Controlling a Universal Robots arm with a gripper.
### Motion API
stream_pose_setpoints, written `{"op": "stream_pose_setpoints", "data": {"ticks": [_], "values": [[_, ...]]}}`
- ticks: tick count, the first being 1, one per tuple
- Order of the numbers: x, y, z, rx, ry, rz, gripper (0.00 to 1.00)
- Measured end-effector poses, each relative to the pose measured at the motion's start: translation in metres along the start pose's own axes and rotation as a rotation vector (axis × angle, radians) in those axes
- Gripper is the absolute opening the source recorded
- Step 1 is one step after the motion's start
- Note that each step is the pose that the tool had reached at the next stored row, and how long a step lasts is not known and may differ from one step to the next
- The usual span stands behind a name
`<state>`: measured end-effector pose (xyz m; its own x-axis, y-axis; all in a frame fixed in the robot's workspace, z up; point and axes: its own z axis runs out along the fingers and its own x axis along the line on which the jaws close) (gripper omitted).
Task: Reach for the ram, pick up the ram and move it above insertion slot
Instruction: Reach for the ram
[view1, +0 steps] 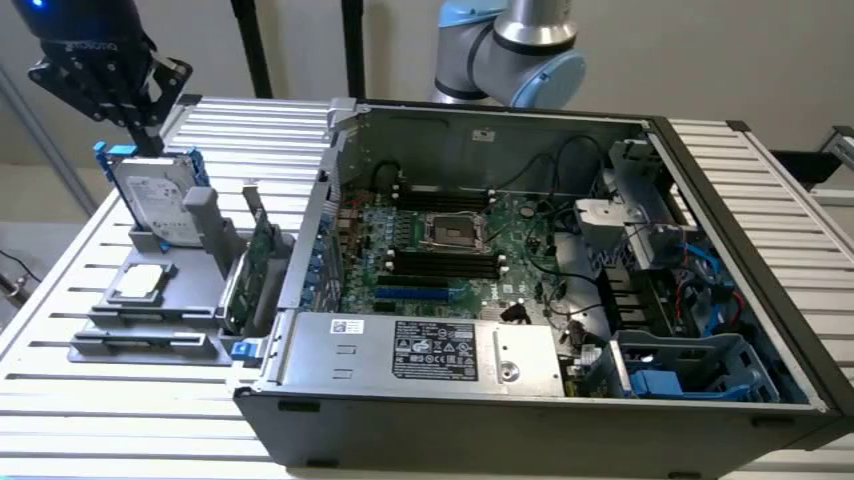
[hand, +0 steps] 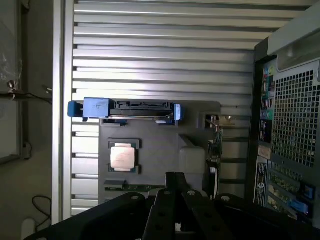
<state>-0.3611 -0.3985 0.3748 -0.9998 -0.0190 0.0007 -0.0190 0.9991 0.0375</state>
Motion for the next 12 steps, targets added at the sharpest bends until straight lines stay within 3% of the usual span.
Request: {"op": "stream_pose_setpoints", "data": {"ticks": [12], "values": [[0.003,-0.0502,-0.0011,-0.0002,0.0002,0.000,0.11]]}}
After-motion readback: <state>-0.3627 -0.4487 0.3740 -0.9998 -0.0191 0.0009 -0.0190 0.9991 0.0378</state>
